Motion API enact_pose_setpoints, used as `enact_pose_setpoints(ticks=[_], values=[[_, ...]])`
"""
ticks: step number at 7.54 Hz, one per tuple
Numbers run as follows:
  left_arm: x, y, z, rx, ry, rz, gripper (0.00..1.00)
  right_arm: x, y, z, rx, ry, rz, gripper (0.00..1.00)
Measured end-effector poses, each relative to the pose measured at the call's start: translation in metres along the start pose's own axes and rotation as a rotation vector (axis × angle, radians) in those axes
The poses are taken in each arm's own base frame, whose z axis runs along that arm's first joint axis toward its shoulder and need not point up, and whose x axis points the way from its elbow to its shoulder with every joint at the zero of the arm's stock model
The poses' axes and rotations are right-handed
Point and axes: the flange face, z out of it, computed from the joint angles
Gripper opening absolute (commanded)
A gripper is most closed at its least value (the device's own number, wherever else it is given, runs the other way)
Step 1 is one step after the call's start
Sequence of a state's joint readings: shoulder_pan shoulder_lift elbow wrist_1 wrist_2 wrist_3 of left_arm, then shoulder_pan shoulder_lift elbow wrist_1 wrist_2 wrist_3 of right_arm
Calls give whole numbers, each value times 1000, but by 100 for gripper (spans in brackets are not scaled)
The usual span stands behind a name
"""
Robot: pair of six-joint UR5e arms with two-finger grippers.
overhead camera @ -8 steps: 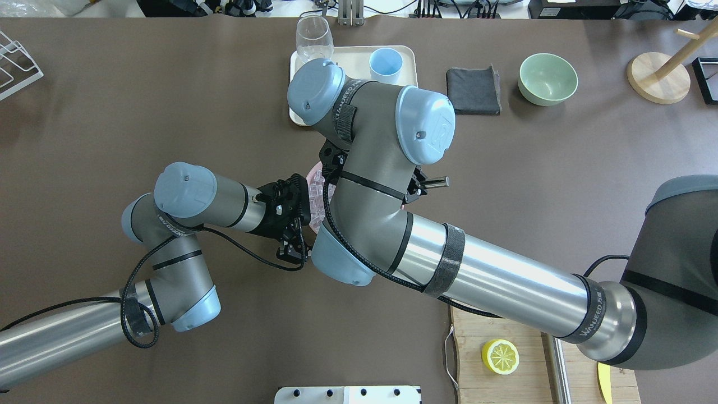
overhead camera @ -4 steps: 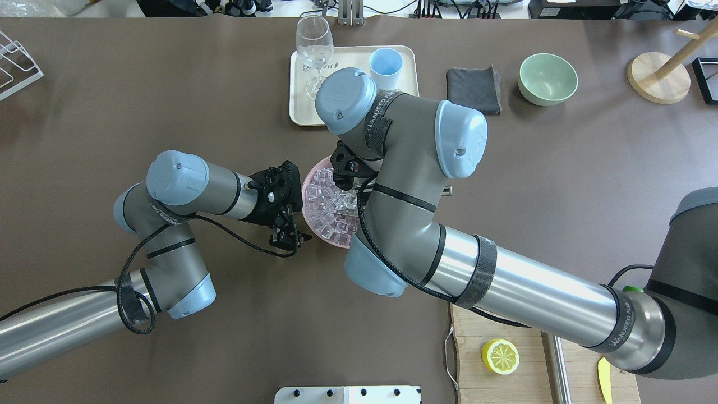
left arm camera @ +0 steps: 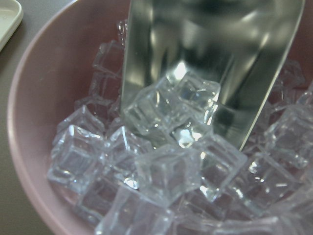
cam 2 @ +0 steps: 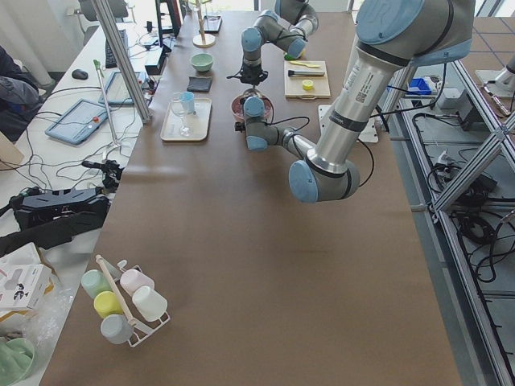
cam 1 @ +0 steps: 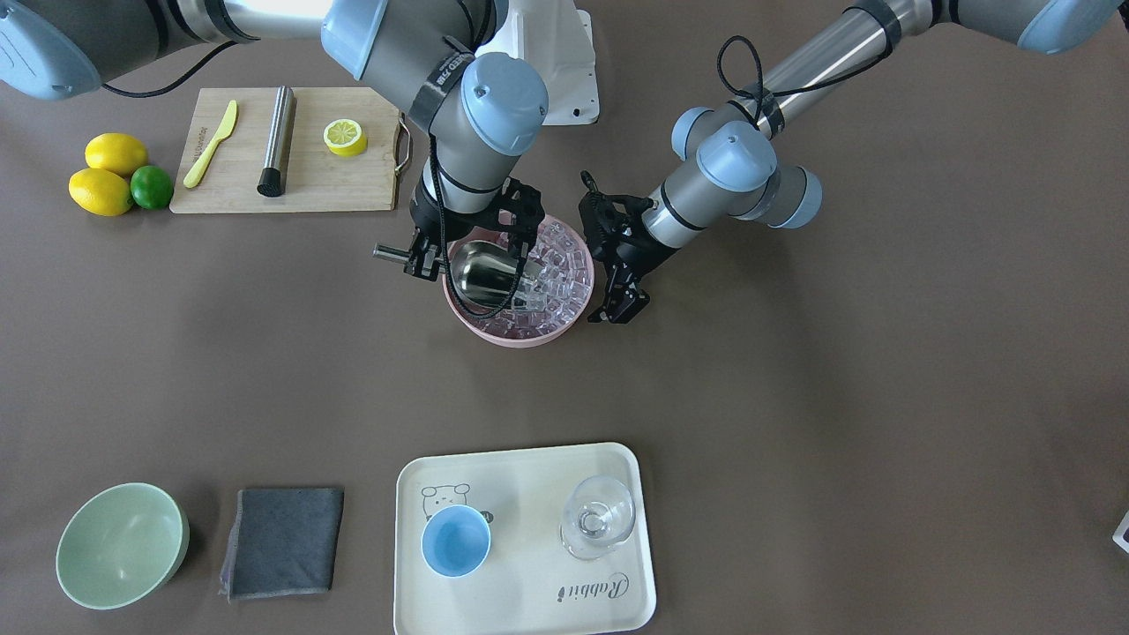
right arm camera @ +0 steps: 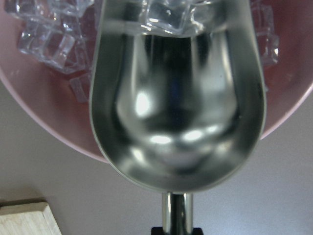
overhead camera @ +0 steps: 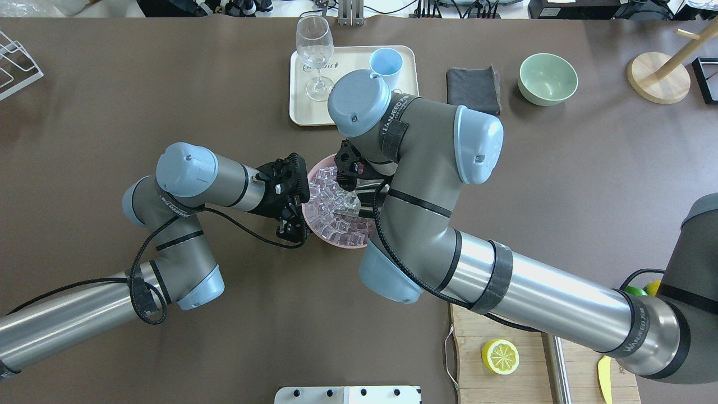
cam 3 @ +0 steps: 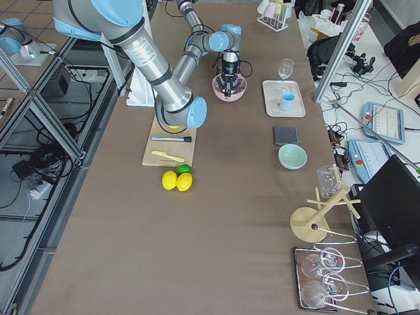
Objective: Put ice in cup with scoop
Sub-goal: 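Dip the scoop into the ice cubes with the right gripper, then lift the scoop holding ice out of the bowl with the right gripper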
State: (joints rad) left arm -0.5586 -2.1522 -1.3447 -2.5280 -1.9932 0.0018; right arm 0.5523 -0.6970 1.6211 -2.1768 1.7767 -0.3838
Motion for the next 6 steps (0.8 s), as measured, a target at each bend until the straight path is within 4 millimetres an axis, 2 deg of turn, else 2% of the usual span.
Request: enact_pose_setpoints(ticks=[6], values=[[-2, -8, 7, -1, 3, 0, 98, 0, 49, -14, 87, -30, 79, 0]])
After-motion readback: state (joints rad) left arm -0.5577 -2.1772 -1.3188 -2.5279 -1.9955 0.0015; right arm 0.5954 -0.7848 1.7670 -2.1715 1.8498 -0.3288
